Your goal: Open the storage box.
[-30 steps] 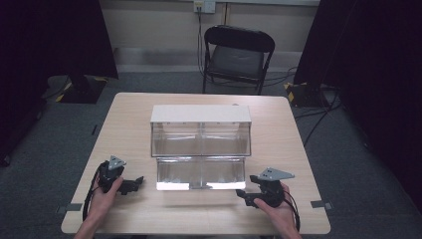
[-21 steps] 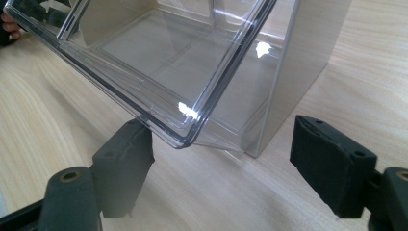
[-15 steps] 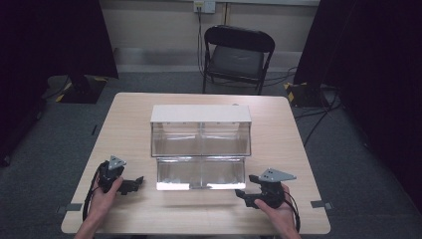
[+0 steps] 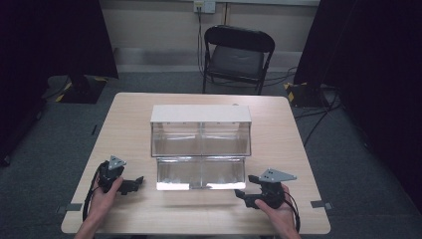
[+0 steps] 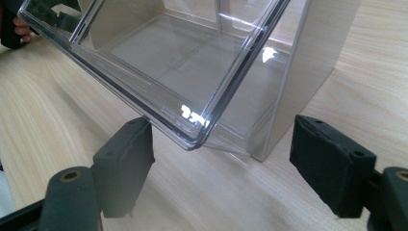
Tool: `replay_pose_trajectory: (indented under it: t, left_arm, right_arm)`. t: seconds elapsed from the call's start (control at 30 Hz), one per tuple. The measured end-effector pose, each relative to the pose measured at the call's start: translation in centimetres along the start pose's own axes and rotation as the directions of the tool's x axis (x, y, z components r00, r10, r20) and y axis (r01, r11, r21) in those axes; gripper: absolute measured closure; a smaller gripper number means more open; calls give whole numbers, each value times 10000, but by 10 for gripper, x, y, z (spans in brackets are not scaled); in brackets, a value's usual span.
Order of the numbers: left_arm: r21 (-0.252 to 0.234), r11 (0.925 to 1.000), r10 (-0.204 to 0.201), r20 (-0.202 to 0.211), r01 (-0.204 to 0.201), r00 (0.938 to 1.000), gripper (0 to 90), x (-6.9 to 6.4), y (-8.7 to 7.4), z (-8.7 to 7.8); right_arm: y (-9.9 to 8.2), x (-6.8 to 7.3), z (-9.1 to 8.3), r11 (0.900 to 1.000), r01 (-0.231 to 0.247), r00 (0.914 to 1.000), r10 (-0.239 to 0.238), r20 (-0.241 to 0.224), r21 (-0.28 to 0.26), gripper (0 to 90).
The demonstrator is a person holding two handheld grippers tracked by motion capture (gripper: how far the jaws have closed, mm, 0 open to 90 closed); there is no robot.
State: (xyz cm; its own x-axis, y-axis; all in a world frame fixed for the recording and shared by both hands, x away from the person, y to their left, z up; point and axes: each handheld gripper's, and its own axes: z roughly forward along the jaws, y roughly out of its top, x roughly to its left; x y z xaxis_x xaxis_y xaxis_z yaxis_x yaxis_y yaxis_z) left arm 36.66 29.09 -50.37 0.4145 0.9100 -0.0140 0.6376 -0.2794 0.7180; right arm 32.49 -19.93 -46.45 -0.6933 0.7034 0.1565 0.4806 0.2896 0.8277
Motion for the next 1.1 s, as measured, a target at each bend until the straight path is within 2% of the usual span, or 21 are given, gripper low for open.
replay_pose_trajectory:
  t: [0.13, 0.2, 0.27, 1.1]
  left_arm:
    - [3, 10000, 10, -2, -10, 10000, 0, 0, 0, 0]
    - [0, 10000, 4, 0, -4, 10000, 0, 0, 0, 0]
    - [1, 10000, 9, -3, -9, 10000, 0, 0, 0, 0]
    - [1, 10000, 9, -2, -9, 10000, 0, 0, 0, 0]
  right_arm:
    - [0, 0, 0, 10000, 14, 10000, -15, -94, -17, 234]
    - [1, 0, -2, 9997, -129, 9987, 119, -490, -208, 232]
    - [2, 2, -3, 9997, -3, 9993, -6, -373, -254, 232]
    - [3, 2, -6, 9992, -9, 9985, -13, -548, -404, 233]
